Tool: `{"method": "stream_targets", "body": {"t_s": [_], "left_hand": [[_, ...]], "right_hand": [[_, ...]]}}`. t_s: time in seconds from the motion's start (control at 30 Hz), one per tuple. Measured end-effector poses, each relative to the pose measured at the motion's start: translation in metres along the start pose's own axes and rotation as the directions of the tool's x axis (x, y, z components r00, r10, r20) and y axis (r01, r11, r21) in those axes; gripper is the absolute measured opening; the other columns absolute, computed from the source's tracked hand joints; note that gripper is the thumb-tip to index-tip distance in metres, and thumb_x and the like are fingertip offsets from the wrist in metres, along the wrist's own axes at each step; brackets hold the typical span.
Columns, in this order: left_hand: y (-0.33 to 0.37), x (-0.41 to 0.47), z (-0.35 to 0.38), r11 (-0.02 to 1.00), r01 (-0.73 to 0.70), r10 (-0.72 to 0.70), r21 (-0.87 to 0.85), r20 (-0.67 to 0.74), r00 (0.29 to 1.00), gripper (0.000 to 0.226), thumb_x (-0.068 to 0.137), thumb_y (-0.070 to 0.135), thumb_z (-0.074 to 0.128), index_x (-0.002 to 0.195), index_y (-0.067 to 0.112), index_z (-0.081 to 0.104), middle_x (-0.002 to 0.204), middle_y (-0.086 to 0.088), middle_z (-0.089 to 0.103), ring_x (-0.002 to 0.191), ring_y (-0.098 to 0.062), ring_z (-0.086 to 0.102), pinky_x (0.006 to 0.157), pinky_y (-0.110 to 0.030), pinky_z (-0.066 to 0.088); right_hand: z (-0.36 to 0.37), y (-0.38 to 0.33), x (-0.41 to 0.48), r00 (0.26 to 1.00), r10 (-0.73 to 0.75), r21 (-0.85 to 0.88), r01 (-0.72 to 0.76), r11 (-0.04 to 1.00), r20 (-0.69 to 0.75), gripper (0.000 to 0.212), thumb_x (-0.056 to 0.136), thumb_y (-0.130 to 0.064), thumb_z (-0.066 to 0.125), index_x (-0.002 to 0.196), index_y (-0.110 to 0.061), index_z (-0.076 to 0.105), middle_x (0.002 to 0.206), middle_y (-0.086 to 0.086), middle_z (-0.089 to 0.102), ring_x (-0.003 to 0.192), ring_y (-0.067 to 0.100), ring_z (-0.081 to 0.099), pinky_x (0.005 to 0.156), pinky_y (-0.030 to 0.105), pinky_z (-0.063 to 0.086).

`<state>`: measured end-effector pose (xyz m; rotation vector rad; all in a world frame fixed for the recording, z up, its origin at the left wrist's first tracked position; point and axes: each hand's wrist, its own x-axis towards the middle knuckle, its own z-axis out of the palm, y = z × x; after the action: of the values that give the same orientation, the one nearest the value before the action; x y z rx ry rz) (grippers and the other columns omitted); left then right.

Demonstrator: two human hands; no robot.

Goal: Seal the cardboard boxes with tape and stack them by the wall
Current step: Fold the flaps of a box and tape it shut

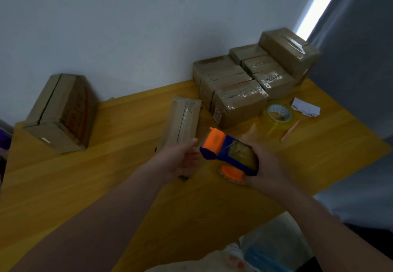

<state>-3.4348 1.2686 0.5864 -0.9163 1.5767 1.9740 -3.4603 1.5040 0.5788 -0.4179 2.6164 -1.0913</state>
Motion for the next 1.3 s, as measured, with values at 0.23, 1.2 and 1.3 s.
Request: {"method": "stream_targets", "body": {"t_s": [0.23,1.2,1.3], "left_hand": [[-0.003,-0.013,-0.011,0.99,-0.098,0.1,-0.097,0.017,0.995,0.011,0.091,0.013,0.061,0.081,0.011,0.064,0.067,-0.005,0.066,0.067,-0.017,0.061,0.069,-0.032,0.05],[-0.055,-0.004,-0.083,0.917,-0.266,0.395,0.296,-0.593,0.701,0.035,0.084,0.03,0.073,0.064,0.003,0.066,0.064,-0.011,0.062,0.062,-0.021,0.053,0.069,-0.044,0.05],[-0.055,0.001,-0.082,0.92,-0.238,0.385,0.311,-0.605,0.697,0.036,0.085,0.032,0.071,0.065,0.002,0.066,0.067,-0.011,0.063,0.063,-0.022,0.054,0.07,-0.045,0.051]], "right_hand": [[0.005,-0.01,-0.003,0.992,-0.123,-0.052,0.123,0.991,0.015,0.069,0.066,-0.029,0.088,0.121,-0.036,0.047,0.109,-0.01,0.057,0.098,0.013,0.059,0.077,0.032,0.055],[-0.009,-0.017,0.007,0.924,-0.171,-0.46,0.323,0.827,0.342,0.072,0.071,-0.071,0.065,0.131,-0.047,0.034,0.111,-0.015,0.057,0.1,0.008,0.057,0.08,0.035,0.054],[-0.006,-0.014,0.011,0.927,-0.15,-0.471,0.309,0.826,0.344,0.073,0.071,-0.071,0.065,0.132,-0.047,0.034,0.112,-0.015,0.058,0.099,0.009,0.059,0.08,0.035,0.055]]}}
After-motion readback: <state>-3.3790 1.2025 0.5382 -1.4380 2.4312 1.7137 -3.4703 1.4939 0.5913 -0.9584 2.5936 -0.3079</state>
